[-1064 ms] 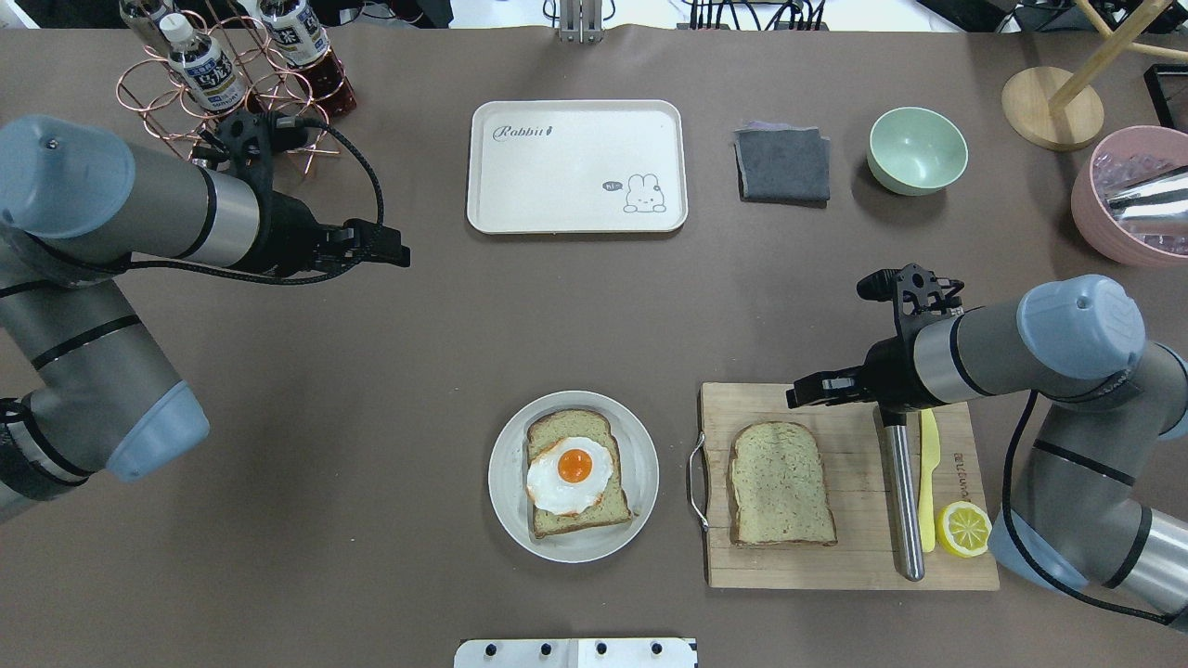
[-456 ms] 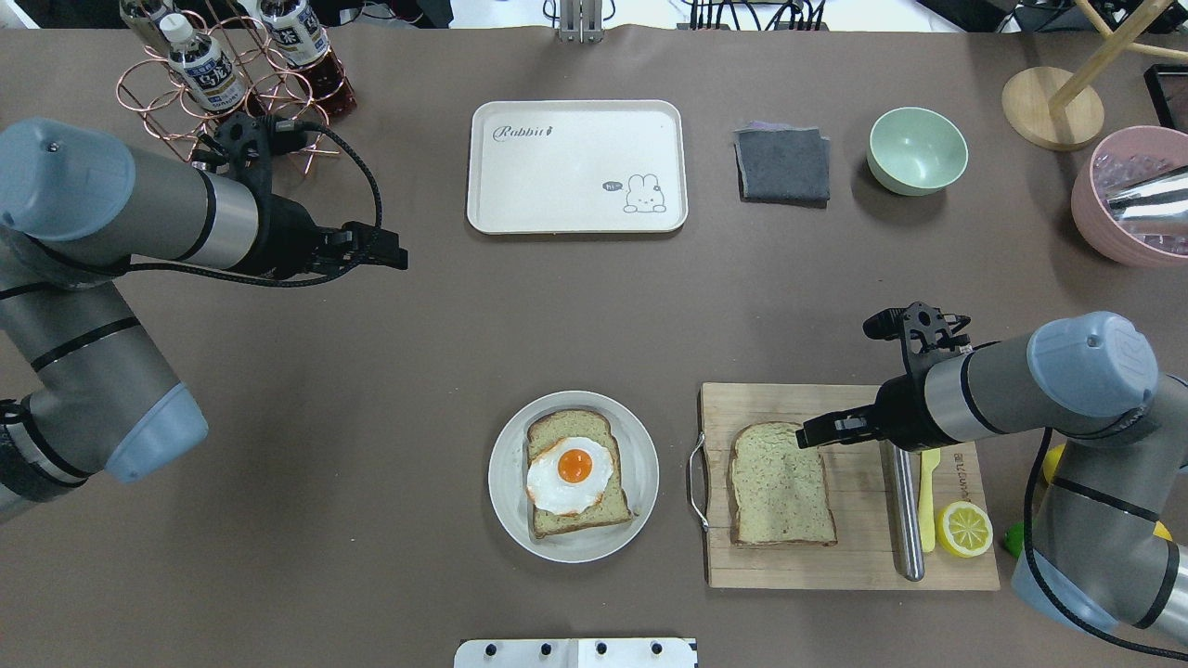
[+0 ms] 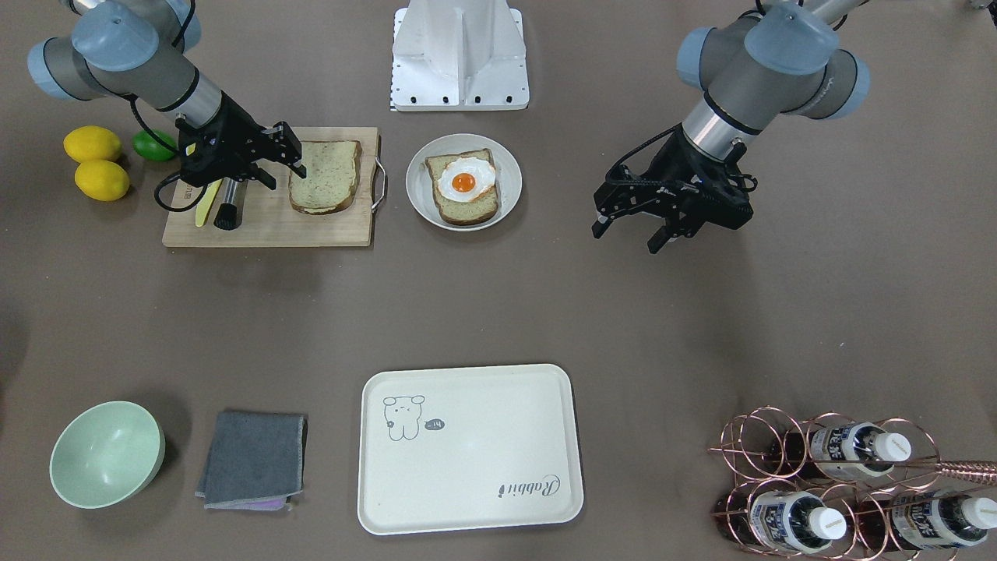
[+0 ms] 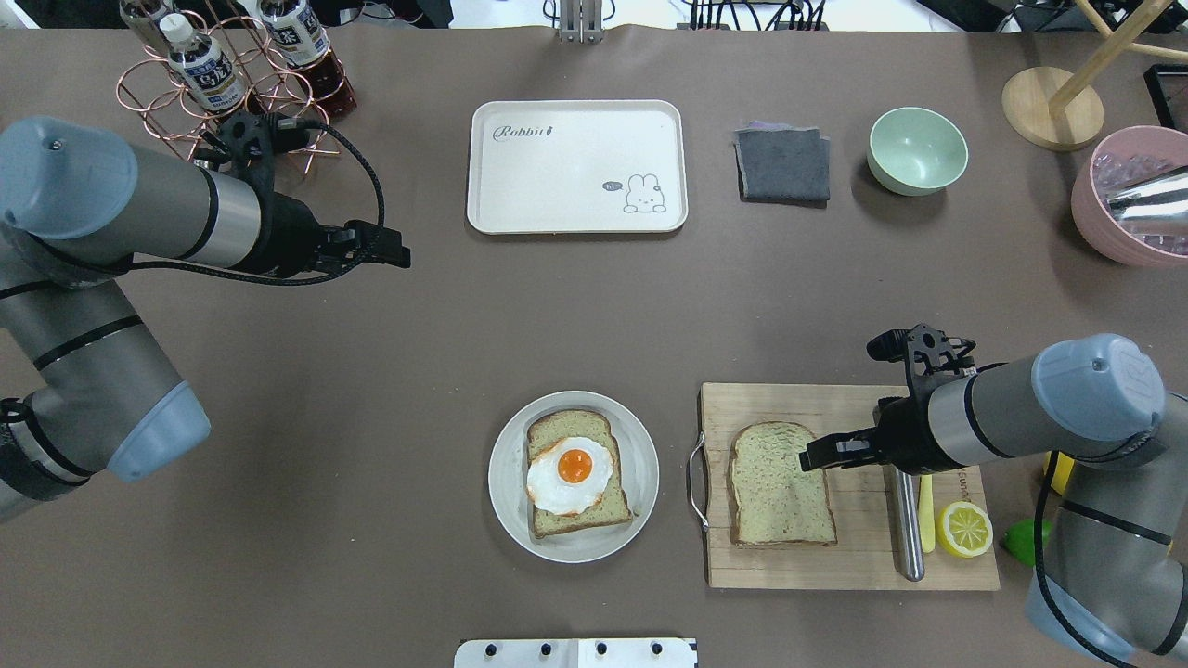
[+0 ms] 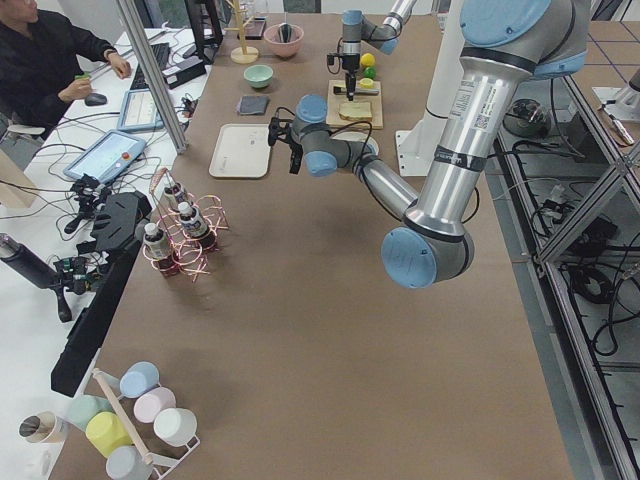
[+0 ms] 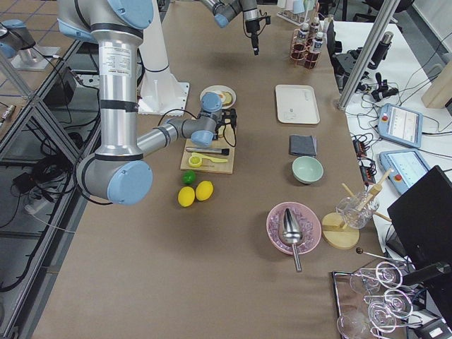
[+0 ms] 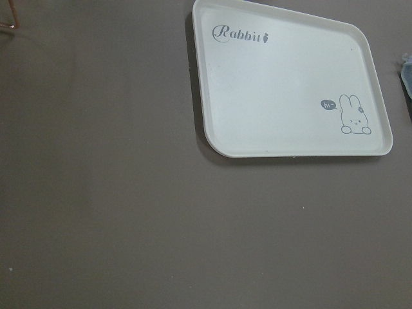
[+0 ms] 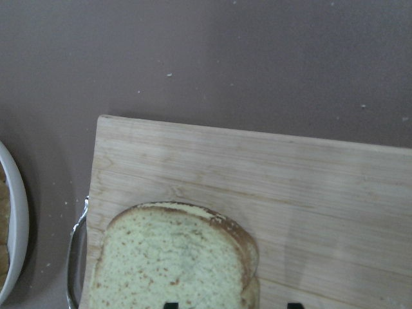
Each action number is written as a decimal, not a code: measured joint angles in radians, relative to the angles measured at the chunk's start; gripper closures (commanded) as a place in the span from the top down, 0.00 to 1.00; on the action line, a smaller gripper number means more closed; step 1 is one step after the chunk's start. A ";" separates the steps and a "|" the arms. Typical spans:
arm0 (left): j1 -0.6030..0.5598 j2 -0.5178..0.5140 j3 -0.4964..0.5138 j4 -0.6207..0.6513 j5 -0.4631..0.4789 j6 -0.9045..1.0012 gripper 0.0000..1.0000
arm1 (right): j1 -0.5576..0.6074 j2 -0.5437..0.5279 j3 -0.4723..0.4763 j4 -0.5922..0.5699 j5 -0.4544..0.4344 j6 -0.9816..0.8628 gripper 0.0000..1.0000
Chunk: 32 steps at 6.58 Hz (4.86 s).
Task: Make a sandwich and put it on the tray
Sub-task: 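Lower the right gripper onto the plain bread slice and grasp it, then lift the bread slice with the right gripper and carry it over the egg toast plate, then lower the bread slice onto the fried egg toast and open the right gripper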
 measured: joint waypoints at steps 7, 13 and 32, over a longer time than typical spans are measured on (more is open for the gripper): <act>0.000 0.007 -0.001 0.000 -0.001 0.000 0.98 | -0.073 -0.015 0.004 -0.010 -0.108 0.030 0.00; -0.003 0.007 0.002 0.000 -0.006 0.002 0.97 | -0.017 0.003 0.068 0.099 -0.043 0.105 0.00; 0.004 -0.017 0.017 -0.007 -0.009 -0.034 0.98 | 0.054 0.394 -0.069 -0.199 -0.072 0.179 0.99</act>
